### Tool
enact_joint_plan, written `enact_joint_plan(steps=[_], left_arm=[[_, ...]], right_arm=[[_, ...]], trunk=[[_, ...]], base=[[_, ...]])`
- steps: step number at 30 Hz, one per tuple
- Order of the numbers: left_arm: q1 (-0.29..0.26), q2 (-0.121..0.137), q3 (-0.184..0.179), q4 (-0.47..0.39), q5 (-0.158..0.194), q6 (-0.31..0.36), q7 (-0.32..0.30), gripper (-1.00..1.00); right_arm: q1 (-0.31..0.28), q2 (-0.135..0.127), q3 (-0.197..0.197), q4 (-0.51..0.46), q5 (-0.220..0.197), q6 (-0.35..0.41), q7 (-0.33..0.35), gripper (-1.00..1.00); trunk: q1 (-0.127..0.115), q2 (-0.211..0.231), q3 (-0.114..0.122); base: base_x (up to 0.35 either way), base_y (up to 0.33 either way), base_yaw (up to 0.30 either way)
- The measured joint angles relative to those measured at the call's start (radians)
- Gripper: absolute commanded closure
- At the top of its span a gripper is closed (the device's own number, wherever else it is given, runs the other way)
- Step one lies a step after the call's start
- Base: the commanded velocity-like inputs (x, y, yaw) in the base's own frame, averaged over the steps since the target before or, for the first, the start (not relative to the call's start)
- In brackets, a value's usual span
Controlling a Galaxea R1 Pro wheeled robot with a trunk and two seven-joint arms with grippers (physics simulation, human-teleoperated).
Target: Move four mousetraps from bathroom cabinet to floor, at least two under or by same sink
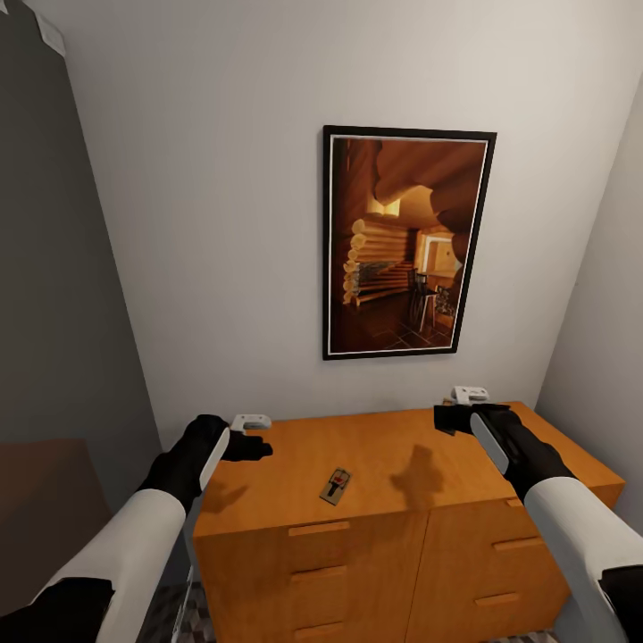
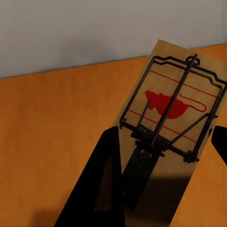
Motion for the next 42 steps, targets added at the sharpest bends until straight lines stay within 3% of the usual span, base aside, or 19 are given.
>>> enact_joint_plan(steps=[42], left_arm=[[0.000, -0.008, 0.002, 0.004, 0.005, 0.000, -0.002, -1.00]], right_arm=[[-0.001, 0.003, 0.005, 0.003, -0.001, 0.007, -0.007, 1.00]], trunk=[[0.000, 0.000, 0.000]], base=[[0.000, 0.000, 0.000]])
